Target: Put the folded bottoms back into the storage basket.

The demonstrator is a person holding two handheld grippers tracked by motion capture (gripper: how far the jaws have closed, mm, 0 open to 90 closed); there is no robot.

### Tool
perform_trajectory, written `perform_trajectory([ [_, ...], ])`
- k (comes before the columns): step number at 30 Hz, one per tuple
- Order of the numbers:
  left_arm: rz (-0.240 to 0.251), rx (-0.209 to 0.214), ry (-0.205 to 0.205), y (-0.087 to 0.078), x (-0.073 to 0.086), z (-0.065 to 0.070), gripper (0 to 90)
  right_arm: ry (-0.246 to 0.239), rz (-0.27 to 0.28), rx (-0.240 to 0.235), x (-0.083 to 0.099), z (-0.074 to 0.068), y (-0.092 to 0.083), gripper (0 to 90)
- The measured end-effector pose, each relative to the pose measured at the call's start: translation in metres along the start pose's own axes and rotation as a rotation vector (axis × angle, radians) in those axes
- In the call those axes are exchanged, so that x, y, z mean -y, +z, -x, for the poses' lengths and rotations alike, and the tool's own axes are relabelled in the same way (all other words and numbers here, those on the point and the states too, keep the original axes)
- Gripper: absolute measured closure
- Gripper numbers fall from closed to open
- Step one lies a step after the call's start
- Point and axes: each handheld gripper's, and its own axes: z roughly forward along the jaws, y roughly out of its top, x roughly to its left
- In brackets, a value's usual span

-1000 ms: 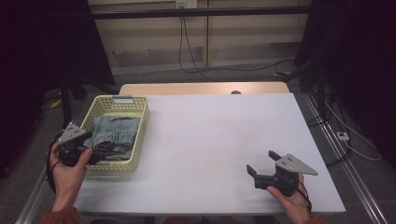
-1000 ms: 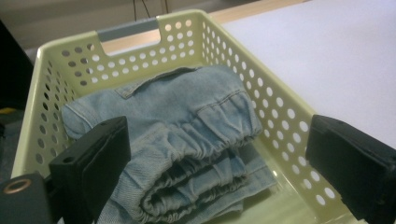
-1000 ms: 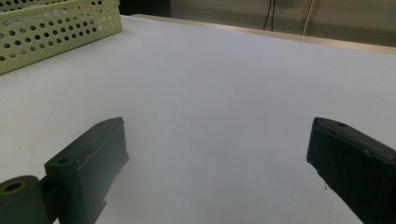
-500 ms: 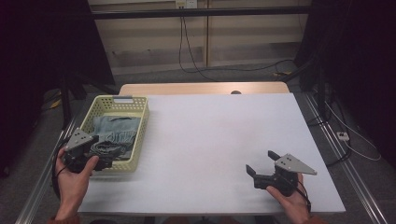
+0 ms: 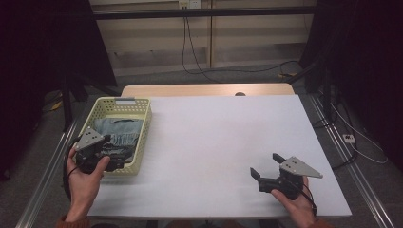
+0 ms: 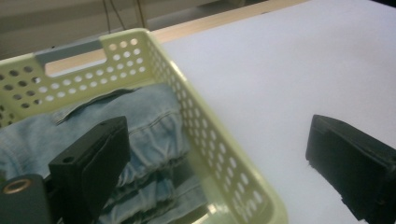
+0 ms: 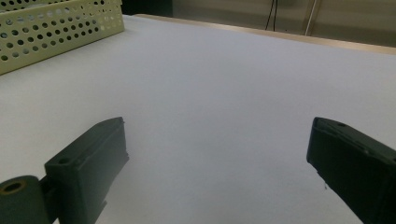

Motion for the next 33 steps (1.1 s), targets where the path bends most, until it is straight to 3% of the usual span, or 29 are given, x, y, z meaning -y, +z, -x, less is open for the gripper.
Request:
perform_trajectory([
  [9,-0.005,0.018,0.021,0.007,-0.007,0.011,6.6,0.0,-0.001,0.0,0.0,0.0,0.0,5.0],
  [11,0.006,-0.001,0.01,0.008,-0.008,0.014,6.6,-0.001,-0.001,0.0,0.0,0.0,0.0,5.0],
  [14,0.01,0.021,0.005,0.012,-0.011,0.017,6.7,0.0,0.0,0.002,0.0,0.0,0.0,5.0],
  [25,-0.004,0.078,0.046,0.031,-0.017,0.034,6.6,-0.001,-0.001,-0.003,0.0,0.001,0.0,4.9],
  [33,0.017,0.098,0.064,0.041,-0.022,0.047,6.6,-0.002,0.0,-0.005,0.0,0.0,0.0,4.9],
])
